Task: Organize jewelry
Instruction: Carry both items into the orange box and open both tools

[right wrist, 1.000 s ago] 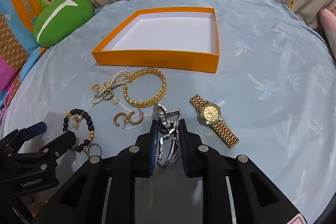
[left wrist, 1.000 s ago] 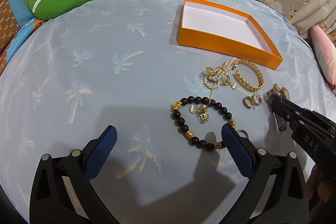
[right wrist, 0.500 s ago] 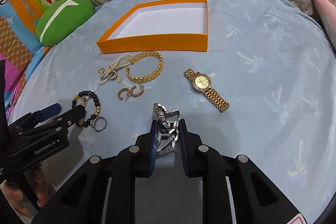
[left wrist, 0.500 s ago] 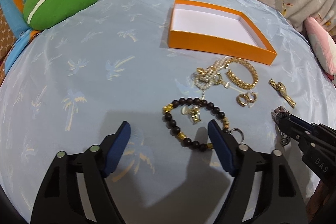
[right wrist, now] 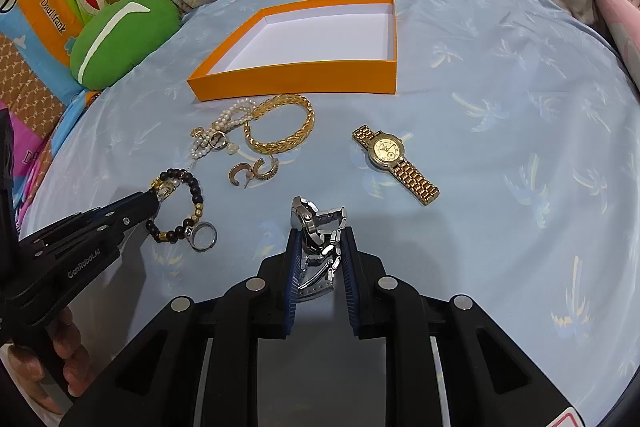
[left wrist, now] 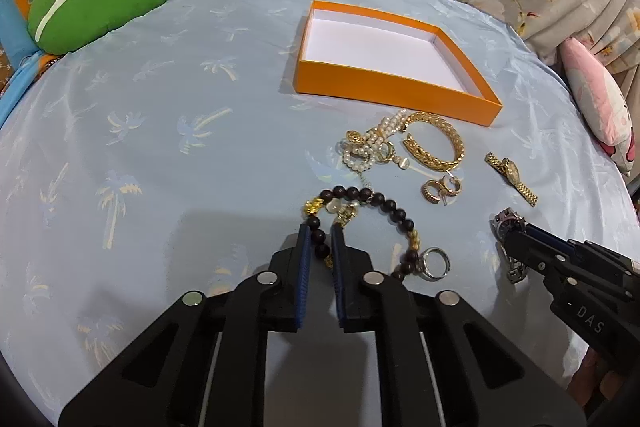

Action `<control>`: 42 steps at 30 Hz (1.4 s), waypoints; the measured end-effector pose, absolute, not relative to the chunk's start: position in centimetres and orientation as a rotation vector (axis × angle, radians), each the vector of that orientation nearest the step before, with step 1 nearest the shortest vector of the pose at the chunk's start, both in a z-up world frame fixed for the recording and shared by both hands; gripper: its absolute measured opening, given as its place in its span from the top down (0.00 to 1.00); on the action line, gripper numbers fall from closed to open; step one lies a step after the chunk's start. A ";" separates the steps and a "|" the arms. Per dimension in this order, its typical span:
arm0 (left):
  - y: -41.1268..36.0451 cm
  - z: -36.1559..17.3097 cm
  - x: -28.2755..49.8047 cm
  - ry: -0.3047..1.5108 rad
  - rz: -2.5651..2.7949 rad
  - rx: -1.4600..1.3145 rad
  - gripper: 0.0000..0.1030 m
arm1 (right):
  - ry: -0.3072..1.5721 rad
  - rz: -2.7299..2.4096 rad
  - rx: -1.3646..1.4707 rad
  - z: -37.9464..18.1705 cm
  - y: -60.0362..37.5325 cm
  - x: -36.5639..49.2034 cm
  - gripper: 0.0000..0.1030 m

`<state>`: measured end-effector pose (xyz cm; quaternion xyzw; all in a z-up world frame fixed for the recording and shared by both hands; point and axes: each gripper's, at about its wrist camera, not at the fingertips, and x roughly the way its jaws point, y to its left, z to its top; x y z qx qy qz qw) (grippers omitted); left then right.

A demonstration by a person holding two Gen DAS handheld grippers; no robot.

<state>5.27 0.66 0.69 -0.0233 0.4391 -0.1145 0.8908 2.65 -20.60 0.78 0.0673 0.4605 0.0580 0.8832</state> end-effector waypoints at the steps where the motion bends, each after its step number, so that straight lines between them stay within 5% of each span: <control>1: 0.5 0.7 5.2 0.910 -0.240 -0.043 0.93 | 0.958 0.122 0.140 0.8 -20.6 2.7 0.82; 26: -1.0 10.7 1.5 0.748 -0.408 -0.056 0.93 | 0.834 0.166 0.175 6.7 -20.9 1.5 0.82; 42: -4.8 15.5 14.4 0.589 -0.386 0.014 0.93 | 0.767 0.153 0.191 10.2 -23.4 14.1 0.82</control>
